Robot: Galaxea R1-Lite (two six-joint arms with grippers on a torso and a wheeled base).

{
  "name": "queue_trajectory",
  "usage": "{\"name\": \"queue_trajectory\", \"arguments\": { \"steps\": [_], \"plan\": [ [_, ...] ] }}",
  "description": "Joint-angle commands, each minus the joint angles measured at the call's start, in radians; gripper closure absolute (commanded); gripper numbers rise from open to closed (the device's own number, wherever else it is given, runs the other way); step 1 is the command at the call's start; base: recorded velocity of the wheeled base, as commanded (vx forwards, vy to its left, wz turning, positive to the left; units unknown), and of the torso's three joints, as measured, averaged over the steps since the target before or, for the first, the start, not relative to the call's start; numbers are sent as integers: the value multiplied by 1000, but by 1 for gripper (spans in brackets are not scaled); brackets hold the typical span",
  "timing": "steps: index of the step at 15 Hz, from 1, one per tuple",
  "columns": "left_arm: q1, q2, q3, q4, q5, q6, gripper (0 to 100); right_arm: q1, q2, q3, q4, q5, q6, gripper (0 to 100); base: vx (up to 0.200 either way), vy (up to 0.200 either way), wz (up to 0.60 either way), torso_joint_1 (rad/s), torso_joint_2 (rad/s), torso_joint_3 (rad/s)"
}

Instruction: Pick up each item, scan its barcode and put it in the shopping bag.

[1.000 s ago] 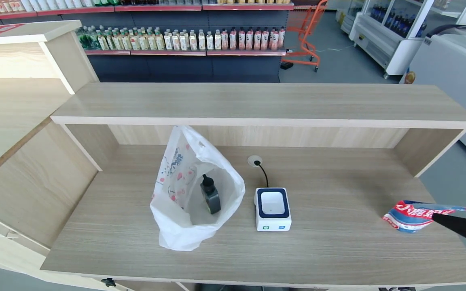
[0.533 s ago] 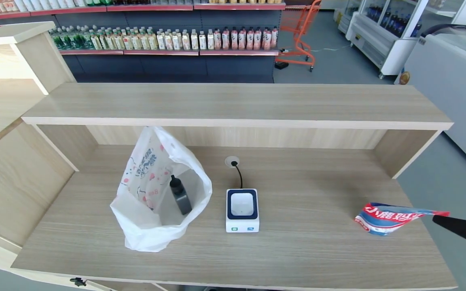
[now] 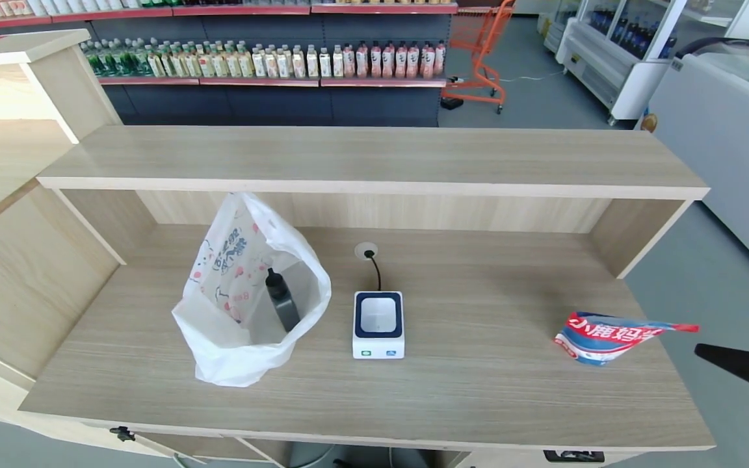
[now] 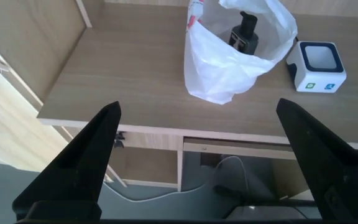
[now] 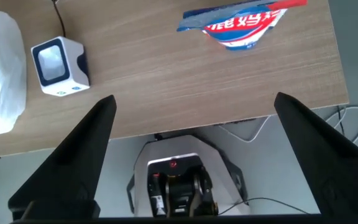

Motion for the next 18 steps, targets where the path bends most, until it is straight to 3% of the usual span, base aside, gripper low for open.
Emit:
{"name": "queue_trajectory", "arguments": {
  "steps": [1, 9, 13, 15, 18],
  "plan": [
    [0, 0, 0, 0, 0, 3, 0, -1, 3, -2, -2, 0, 0, 0, 0, 0, 0, 0, 0, 0],
    [0, 0, 0, 0, 1, 14, 0, -19, 16, -13, -1, -3, 54, 0, 0, -175, 0, 0, 1, 1],
    [0, 0, 0, 0, 0, 11, 0, -53, 114, -166, 75, -9, 292, 0, 0, -100, 0, 4, 1, 2],
    [0, 0, 0, 0, 0, 11, 0, -10, 214, -289, 122, -9, 531, 0, 0, 0, 0, 0, 0, 0],
    [0, 0, 0, 0, 0, 11, 0, -4, 333, -298, 133, -61, 652, 0, 0, 0, 0, 0, 0, 0]
  ]
}}
